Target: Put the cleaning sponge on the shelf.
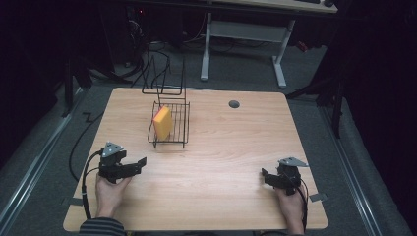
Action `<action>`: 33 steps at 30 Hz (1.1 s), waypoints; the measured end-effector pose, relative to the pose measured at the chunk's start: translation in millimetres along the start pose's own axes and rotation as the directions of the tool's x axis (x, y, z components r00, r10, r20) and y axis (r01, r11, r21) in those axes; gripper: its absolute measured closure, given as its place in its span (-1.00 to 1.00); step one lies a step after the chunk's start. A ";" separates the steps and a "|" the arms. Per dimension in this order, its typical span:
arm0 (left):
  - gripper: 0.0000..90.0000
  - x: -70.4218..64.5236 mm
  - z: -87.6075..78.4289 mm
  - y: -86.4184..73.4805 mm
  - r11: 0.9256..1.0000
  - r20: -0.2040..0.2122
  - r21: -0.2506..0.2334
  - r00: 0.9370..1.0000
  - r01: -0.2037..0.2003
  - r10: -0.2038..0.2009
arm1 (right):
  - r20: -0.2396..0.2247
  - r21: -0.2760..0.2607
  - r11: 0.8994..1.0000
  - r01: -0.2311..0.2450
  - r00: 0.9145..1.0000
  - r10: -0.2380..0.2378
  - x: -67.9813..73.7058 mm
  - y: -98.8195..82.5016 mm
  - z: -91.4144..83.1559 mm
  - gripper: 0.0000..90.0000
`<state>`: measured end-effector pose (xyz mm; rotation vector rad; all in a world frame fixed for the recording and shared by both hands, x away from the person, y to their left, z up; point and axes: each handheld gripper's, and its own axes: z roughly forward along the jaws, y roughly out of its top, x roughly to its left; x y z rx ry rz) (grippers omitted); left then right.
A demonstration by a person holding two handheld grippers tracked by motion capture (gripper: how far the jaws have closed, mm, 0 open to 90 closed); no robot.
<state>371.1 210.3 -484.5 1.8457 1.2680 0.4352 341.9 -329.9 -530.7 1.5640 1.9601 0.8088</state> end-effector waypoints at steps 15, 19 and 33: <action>-0.59 7.1 18.7 -33.6 0.997 -0.072 0.074 0.997 -0.001 0.006 | 0.001 0.000 1.000 -0.001 1.000 0.001 0.1 0.0 0.0 -0.48; -0.58 6.5 27.1 -41.3 0.994 -0.114 0.108 0.993 -0.023 0.036 | 0.001 0.000 1.000 0.000 1.000 0.000 0.1 0.0 0.0 -0.48; -0.53 -0.3 29.7 -44.6 0.994 -0.159 0.097 0.984 -0.059 0.074 | 0.001 -0.002 1.000 0.001 1.000 -0.001 0.0 -0.1 0.1 -0.48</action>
